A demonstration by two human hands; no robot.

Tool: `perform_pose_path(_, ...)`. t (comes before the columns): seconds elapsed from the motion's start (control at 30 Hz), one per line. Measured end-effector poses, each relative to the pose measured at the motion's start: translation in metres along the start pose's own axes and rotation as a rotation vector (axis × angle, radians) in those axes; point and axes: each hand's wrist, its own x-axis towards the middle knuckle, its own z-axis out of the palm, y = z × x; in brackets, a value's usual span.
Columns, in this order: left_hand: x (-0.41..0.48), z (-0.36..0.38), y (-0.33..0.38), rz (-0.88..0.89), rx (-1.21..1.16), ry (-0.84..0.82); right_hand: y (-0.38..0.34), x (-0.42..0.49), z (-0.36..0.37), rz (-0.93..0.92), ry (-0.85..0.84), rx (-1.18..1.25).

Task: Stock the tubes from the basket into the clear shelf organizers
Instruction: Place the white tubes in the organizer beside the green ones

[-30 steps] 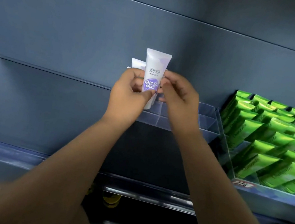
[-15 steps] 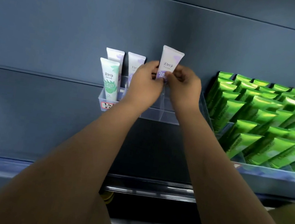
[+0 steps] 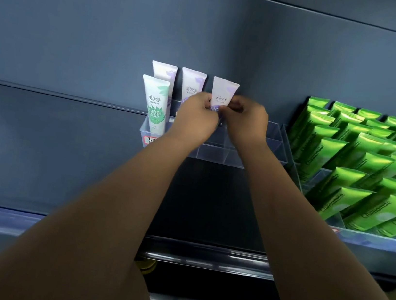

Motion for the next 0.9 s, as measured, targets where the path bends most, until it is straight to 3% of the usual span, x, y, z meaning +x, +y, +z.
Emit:
perform_pose_path(0.3,0.005,0.0,-0.007,-0.012,0.11,0.014,-0.002,0.003,0.005,0.009,-0.025,-0.051)
perform_pose_path(0.57,-0.002,-0.006,-0.001,-0.03,0.145,0.009,-0.008,-0.018,0.0,-0.098,0.007,-0.177)
perform_pose_path(0.7,-0.009,-0.004,-0.003,0.066,0.273,0.033,-0.019,-0.042,-0.008,-0.164,0.013,-0.202)
perform_pose_path(0.9,-0.052,-0.01,-0.001,0.277,0.582,0.088,-0.036,-0.073,-0.044,-0.093,-0.176,-0.361)
